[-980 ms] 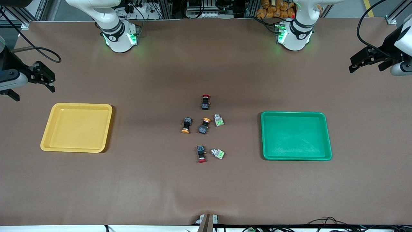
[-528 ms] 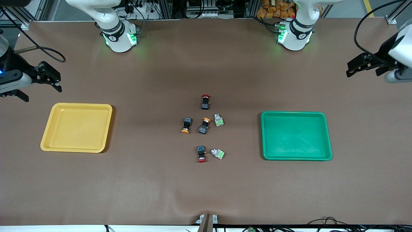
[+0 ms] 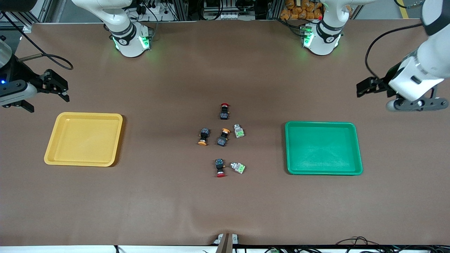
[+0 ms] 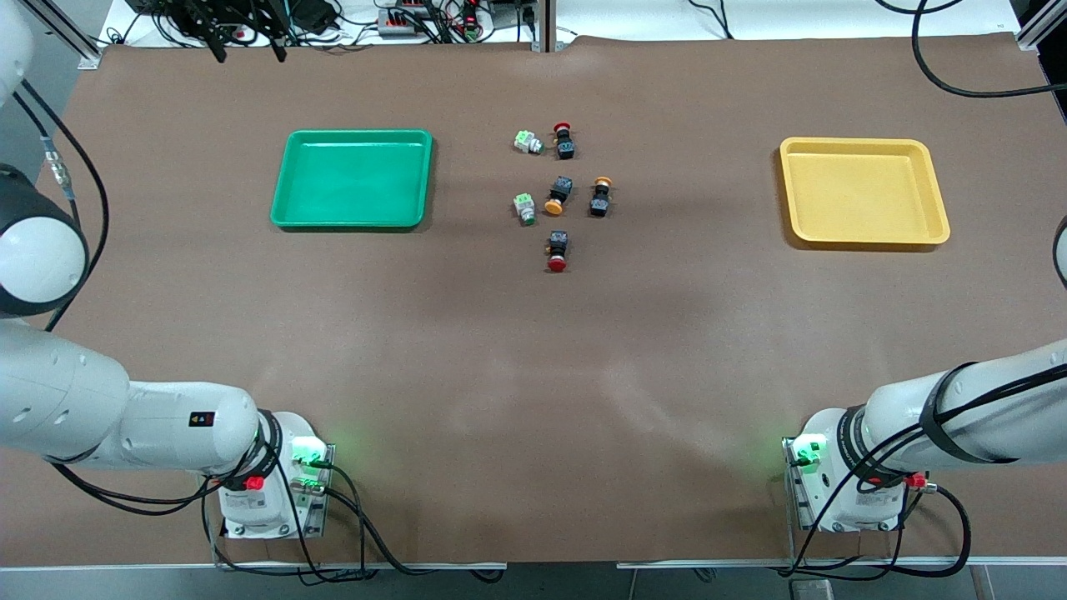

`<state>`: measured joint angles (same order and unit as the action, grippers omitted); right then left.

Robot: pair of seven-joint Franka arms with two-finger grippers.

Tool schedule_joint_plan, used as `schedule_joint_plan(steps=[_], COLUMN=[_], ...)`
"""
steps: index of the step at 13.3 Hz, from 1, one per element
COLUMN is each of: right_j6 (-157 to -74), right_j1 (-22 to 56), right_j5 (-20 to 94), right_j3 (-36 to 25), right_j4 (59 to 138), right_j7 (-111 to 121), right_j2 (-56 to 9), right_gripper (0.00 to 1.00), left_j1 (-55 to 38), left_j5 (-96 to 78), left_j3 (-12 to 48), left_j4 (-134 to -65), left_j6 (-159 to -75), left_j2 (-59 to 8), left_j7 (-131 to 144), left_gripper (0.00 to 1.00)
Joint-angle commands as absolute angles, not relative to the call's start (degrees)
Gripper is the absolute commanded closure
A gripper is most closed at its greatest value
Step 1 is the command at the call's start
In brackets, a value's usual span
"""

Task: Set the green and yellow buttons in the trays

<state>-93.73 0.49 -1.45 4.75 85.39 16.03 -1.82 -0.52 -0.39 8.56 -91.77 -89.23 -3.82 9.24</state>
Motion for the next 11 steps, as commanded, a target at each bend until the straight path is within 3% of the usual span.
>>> schedule_joint_plan(steps=[1,5,11], right_j6=[-93.25,-93.95,-93.16], right_j1=[0.18,-0.09,-0.17], right_j5=[-0.79,-0.62,2.29], right_j3=[4.92,4.92,4.75], right_j4=[85.25,85.78,85.87], right_j7=[15.29,15.38,15.03], right_j2=[-1.76,-1.76,-3.78], right_gripper=[0.00,0.00,0.00], left_j1=[-0.61,-3.51,-9.57], left_j5=[0.00,0.00,0.53], left_j3=[9.93,10.46,10.37], left_j4=[-92.64,-92.90,-92.02], left_j6=[-92.72,-97.19,-110.28], left_j2=[-6.76,-11.41,-21.26], left_j7=[10.98,18.69,37.68], left_gripper=[0.00,0.00,0.00])
